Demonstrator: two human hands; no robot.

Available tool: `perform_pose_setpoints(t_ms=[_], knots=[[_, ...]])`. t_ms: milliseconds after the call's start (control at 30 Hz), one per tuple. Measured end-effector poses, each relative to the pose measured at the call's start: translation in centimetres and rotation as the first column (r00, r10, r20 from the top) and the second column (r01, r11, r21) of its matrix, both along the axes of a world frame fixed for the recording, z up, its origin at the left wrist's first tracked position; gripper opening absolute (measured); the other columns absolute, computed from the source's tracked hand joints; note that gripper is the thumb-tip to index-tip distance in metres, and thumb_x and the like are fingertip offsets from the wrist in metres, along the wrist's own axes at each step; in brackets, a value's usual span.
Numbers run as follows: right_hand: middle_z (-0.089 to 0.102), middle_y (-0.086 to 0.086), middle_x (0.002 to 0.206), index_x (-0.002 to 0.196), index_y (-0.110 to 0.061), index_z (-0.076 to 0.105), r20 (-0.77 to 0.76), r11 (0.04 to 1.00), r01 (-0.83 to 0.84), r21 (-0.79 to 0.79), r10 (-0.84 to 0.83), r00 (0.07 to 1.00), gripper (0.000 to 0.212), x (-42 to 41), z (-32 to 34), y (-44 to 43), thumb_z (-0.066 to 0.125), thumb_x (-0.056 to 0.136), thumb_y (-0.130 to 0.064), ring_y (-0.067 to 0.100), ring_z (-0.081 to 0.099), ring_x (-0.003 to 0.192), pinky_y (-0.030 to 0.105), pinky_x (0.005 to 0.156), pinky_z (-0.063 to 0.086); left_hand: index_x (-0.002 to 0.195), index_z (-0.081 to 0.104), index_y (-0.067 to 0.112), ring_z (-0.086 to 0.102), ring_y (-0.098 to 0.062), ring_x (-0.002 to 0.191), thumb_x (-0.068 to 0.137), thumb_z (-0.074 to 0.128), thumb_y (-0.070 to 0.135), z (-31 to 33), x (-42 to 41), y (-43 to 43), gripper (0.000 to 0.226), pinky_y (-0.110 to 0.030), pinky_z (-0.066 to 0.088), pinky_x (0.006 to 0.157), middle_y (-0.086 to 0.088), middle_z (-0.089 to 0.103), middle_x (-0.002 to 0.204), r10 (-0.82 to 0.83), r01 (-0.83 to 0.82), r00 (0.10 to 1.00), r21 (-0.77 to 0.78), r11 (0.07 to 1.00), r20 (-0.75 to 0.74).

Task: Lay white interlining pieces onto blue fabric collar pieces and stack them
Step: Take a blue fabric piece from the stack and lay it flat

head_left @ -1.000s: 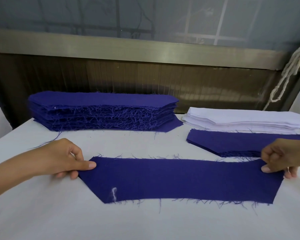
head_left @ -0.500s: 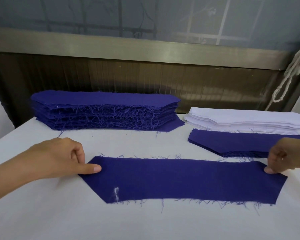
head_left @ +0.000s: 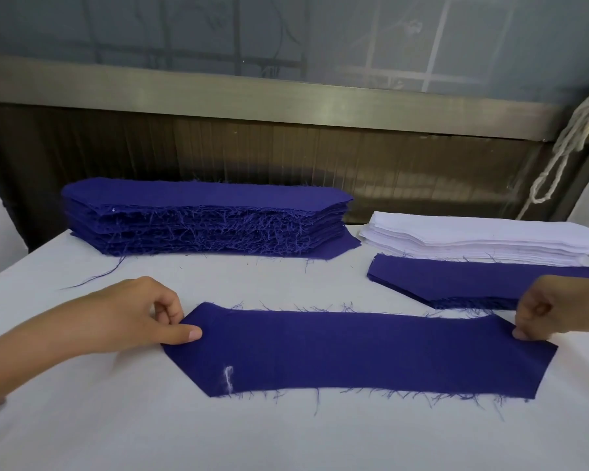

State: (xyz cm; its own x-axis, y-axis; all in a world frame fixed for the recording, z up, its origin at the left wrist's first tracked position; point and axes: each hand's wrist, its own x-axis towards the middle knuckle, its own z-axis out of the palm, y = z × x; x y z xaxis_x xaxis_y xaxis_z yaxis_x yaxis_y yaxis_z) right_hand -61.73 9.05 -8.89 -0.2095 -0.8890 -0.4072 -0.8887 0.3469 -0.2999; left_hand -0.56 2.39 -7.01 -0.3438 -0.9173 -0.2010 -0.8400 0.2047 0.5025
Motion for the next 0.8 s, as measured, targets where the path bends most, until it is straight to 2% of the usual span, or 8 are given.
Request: perform_pose_setpoints(t_ms=[133,267,333,400,433,500,633,800], knots=[[0.065,-0.008,0.068,0.079,-0.025,0.071,0.043,0.987,-0.139,-0.081,0.142,0.989,0.069,1.4,0.2,0.0,0.066,0.05,-0.088,0.0,0.052,0.06,0.015,0.059,0.043,0.057,0.065,0.035,0.048,0.0,0.049,0.077,0.078,0.047,-0.3,-0.2,0.0,0.027,-0.015,0.039,0.058,0.017,0.061,0.06,-0.049,0.05,0.997,0.023,0.998,-0.053],[0.061,-0.003,0.072,0.084,-0.02,0.063,0.185,0.976,-0.164,-0.142,0.189,0.964,0.061,1.9,0.3,-0.2,0.075,0.064,-0.076,0.004,0.048,0.064,0.018,0.058,0.04,0.073,0.074,0.032,0.063,-0.004,0.064,0.076,0.081,0.044,0.1,-0.2,0.0,0.014,-0.019,0.049,0.07,0.014,0.072,0.078,-0.06,0.081,0.985,0.126,0.989,-0.161],[0.064,0.002,0.074,0.096,-0.023,0.065,0.269,0.989,-0.09,-0.12,0.119,0.956,0.053,2.3,0.3,-0.2,0.083,0.068,-0.065,0.005,0.049,0.063,0.017,0.053,0.038,0.089,0.078,0.028,0.073,-0.015,0.084,0.062,0.086,0.05,0.5,-0.2,-0.1,0.036,-0.027,0.055,0.082,0.006,0.078,0.094,-0.018,0.079,0.965,0.221,0.972,-0.263],[0.069,0.001,0.076,0.11,-0.035,0.067,0.291,0.997,-0.011,-0.082,0.034,0.956,0.055,2.3,0.4,0.1,0.088,0.066,-0.06,0.001,0.053,0.058,0.015,0.048,0.038,0.098,0.078,0.031,0.068,-0.014,0.08,0.057,0.084,0.062,0.7,-0.1,-0.1,0.052,-0.019,0.052,0.067,0.003,0.078,0.099,0.003,0.077,0.966,0.299,0.951,-0.258],[0.072,0.0,0.078,0.114,-0.04,0.067,0.289,0.998,0.028,-0.061,-0.009,0.957,0.059,2.2,0.6,0.2,0.09,0.063,-0.06,-0.001,0.057,0.057,0.014,0.045,0.037,0.098,0.078,0.036,0.063,-0.009,0.073,0.058,0.081,0.066,0.8,-0.1,-0.1,0.051,-0.014,0.044,0.056,0.004,0.078,0.096,-0.001,0.071,0.976,0.314,0.947,-0.219],[0.076,-0.003,0.084,0.115,-0.042,0.069,0.266,0.998,0.061,-0.022,-0.053,0.962,0.063,2.1,1.1,0.4,0.09,0.06,-0.063,-0.003,0.059,0.056,0.013,0.043,0.035,0.097,0.078,0.039,0.059,-0.003,0.064,0.059,0.071,0.068,1.0,0.2,-0.4,0.048,-0.013,0.032,0.047,0.004,0.077,0.087,0.003,0.044,0.99,0.321,0.946,-0.143],[0.077,-0.002,0.096,0.115,-0.032,0.075,0.258,0.996,-0.017,0.085,-0.005,0.966,0.062,3.5,1.9,0.7,0.083,0.066,-0.069,-0.002,0.059,0.06,0.009,0.044,0.035,0.1,0.08,0.03,0.064,-0.001,0.064,0.07,0.069,0.059,1.2,0.8,-0.9,0.043,-0.014,0.034,0.045,0.007,0.076,0.08,-0.031,0.096,0.987,0.419,0.903,-0.159],[0.077,-0.007,0.097,0.109,-0.033,0.078,0.301,0.99,-0.051,0.128,0.01,0.954,0.066,5.0,3.1,1.5,0.086,0.056,-0.072,-0.004,0.063,0.063,0.008,0.046,0.041,0.104,0.08,0.025,0.072,-0.005,0.076,0.078,0.071,0.048,0.6,1.1,-1.3,0.036,-0.013,0.038,0.045,-0.002,0.078,0.103,-0.028,0.117,0.982,0.486,0.866,-0.185]])
